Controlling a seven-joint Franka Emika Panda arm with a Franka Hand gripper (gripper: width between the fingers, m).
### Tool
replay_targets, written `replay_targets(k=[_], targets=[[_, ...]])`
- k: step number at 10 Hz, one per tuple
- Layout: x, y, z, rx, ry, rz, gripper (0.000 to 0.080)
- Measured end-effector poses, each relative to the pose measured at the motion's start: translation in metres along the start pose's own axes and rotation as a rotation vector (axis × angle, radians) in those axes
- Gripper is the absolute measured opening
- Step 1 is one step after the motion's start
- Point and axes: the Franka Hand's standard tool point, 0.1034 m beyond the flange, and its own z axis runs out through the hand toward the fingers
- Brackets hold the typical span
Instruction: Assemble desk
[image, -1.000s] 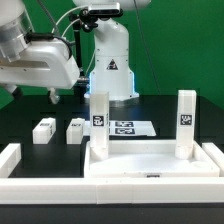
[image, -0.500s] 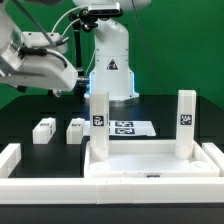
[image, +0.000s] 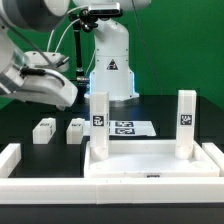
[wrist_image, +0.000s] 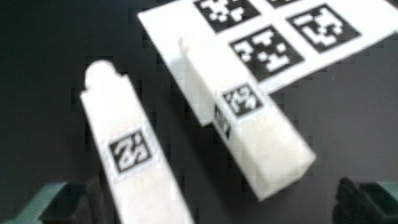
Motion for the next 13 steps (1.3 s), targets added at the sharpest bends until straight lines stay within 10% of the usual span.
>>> replay_targets(k=[13], targets=[[0.018,-0.020,0.045,-0.050,0.090,0.012,0.0648]])
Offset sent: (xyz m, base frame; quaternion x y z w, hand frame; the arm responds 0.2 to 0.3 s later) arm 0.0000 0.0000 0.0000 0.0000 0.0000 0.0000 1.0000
